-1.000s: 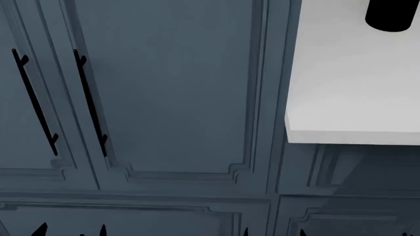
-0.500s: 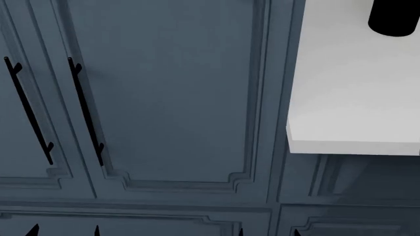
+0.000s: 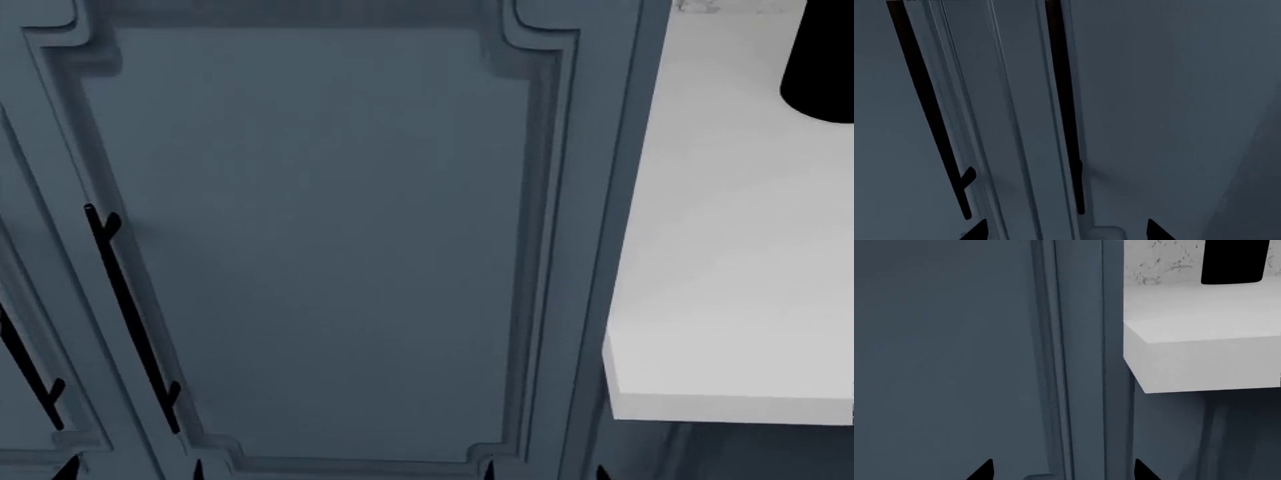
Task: Press the start button on the microwave
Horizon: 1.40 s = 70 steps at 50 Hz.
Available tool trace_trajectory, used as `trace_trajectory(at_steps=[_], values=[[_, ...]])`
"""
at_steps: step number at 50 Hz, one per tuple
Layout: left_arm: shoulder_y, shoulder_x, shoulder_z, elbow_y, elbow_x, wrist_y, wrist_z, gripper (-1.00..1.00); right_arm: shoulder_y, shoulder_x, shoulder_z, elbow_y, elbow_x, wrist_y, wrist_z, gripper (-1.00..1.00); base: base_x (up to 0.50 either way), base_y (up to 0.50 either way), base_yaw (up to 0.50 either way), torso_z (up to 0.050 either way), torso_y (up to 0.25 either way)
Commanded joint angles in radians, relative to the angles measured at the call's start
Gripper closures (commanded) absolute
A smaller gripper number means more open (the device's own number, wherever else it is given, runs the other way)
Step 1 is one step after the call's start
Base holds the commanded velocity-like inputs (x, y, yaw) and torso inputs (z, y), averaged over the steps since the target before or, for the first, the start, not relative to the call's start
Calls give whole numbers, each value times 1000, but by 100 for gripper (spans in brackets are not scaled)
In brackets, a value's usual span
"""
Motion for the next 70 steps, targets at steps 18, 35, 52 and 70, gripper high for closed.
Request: trace_trajectory(at_steps=[18, 35, 52, 70], values=[[3, -26, 36, 17, -19, -12, -35, -100, 3, 26, -35, 11, 34, -20, 35, -100, 77, 0, 0, 0, 0], [2, -41, 43, 15, -34, -8, -51, -100, 22, 106, -46, -763, -92, 382, 194, -100, 0, 0, 0, 0, 0], [-5, -52, 55, -1, -45, -1, -58, -100, 672, 141, -75, -1120, -147, 1198, 47, -100, 0, 0, 0, 0, 0], [-7, -67, 64, -8, -56, 10, -66, -100, 1385, 69, 35, -816, -18, 1552, -115, -100, 0, 0, 0, 0, 0]])
